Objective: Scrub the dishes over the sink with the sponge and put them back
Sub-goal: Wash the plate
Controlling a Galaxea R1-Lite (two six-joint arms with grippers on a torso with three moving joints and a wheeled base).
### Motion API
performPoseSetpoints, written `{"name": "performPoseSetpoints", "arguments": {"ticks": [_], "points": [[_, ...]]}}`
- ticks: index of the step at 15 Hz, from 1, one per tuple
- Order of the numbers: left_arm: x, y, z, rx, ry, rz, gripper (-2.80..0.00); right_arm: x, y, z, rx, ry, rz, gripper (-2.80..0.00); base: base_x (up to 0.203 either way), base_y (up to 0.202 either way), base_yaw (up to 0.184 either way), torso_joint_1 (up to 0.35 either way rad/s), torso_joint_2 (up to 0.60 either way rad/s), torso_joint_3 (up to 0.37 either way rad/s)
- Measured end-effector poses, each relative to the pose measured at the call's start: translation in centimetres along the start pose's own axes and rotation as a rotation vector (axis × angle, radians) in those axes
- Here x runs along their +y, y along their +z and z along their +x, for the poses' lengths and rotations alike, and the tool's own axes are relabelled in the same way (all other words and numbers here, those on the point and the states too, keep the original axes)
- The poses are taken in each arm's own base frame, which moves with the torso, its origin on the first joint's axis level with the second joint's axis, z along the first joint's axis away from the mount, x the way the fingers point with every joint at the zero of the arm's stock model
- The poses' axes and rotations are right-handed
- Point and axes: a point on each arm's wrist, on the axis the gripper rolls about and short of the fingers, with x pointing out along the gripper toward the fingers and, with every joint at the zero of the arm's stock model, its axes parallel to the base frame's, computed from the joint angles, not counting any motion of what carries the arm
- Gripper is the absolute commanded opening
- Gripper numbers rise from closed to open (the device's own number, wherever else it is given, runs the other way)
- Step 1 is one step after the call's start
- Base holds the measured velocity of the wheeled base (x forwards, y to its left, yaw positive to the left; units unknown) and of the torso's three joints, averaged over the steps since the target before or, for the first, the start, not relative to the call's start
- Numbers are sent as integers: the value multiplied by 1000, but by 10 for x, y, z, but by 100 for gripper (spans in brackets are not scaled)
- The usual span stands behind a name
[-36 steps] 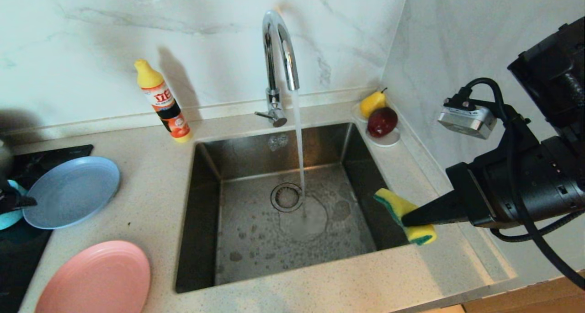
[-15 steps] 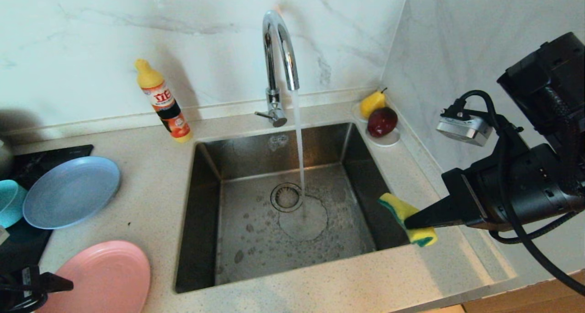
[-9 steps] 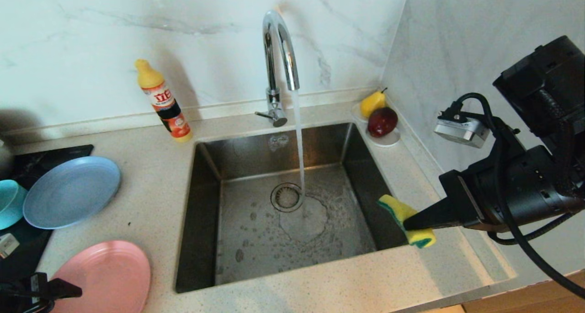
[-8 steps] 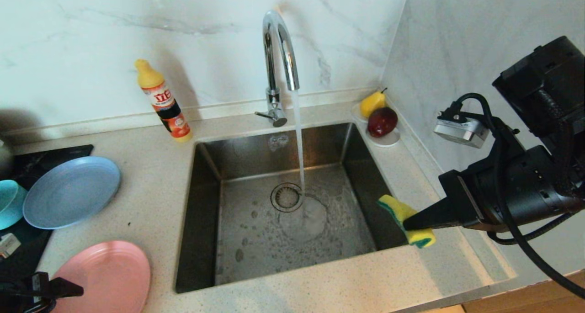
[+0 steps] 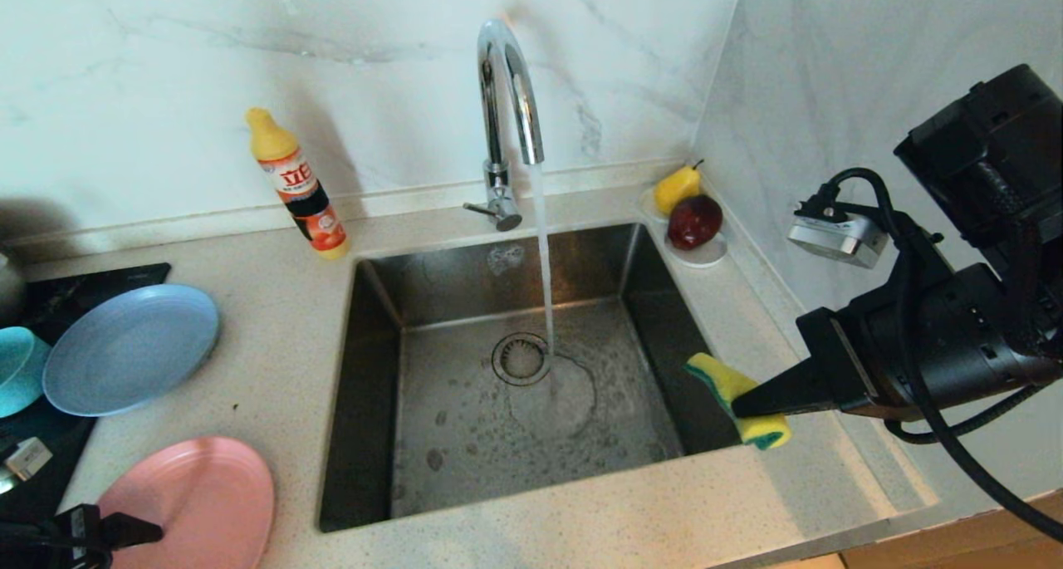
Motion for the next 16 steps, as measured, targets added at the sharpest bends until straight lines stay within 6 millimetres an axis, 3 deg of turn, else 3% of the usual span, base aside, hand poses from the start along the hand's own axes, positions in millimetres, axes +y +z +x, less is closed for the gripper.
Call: {"name": "performPoseSetpoints", "arguments": {"ticks": [1,16], "points": [[0,0,0,1,0,0,-280,0,0,0,0,0,0,-280,0,0,0,0,0,0],[2,5,3,-20,2,-13,-280,1,1,0,-3,5,-1,-280,0,0,0,0,0,0]]}}
